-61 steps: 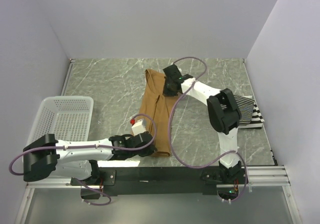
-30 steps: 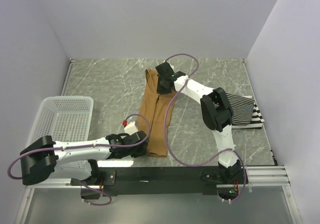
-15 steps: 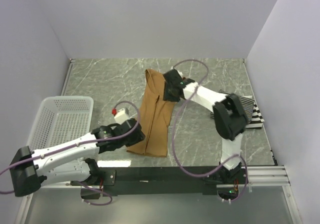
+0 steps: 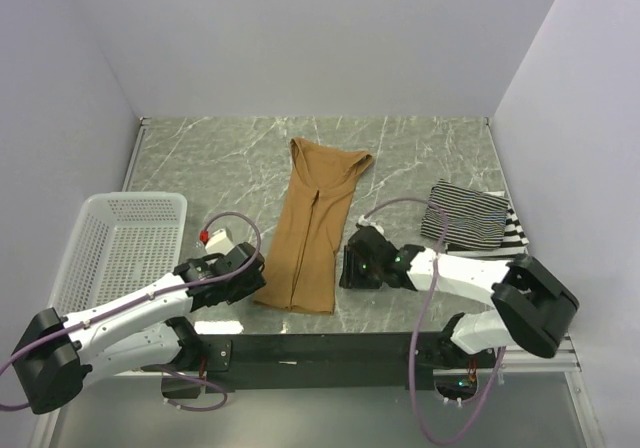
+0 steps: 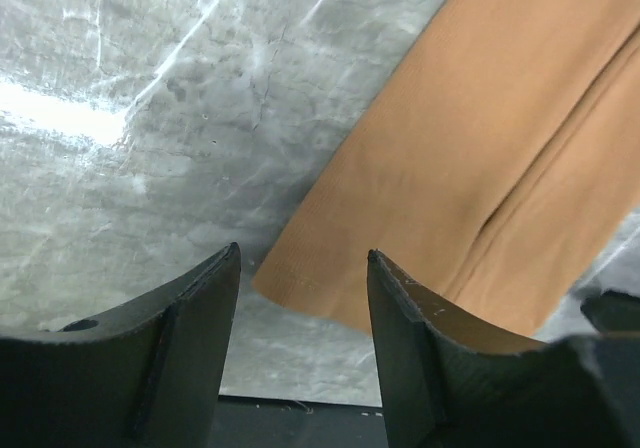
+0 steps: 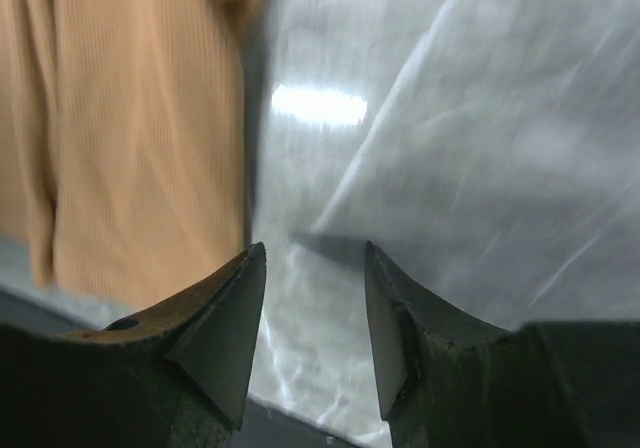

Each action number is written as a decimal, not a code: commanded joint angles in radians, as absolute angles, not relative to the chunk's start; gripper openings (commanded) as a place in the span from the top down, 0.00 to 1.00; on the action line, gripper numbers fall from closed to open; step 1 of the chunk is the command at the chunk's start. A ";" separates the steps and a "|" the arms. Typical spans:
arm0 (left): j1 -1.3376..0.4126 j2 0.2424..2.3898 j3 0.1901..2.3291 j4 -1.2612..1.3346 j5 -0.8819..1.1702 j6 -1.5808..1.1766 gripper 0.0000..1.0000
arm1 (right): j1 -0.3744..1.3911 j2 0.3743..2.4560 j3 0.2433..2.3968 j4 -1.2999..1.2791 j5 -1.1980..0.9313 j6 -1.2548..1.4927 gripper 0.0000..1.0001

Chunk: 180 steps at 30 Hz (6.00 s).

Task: Fold and stack the tank tops
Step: Fold the tank top

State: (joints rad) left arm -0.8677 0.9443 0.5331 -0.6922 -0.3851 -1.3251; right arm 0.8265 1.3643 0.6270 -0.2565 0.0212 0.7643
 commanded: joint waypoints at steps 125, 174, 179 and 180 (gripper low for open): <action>-1.166 0.962 0.718 -0.721 -0.384 -1.441 1.00 | 1.271 1.157 0.847 -0.714 0.376 0.956 1.00; -0.702 1.428 0.726 -0.278 -0.230 -1.092 0.54 | 0.782 1.572 0.819 -0.221 0.127 0.667 0.51; -0.762 1.509 0.756 -0.339 -0.278 -1.097 0.70 | 0.802 1.574 0.773 -0.216 0.136 0.681 0.77; -0.782 1.523 0.761 -0.350 -0.294 -1.101 0.73 | 0.804 1.563 0.766 -0.221 0.140 0.686 0.80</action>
State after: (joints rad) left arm -0.7456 1.4860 0.7307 -0.2966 -0.2379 -1.0866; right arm 0.7925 1.5688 0.7910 -0.2321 0.1081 0.6632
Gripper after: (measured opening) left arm 0.293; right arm 0.232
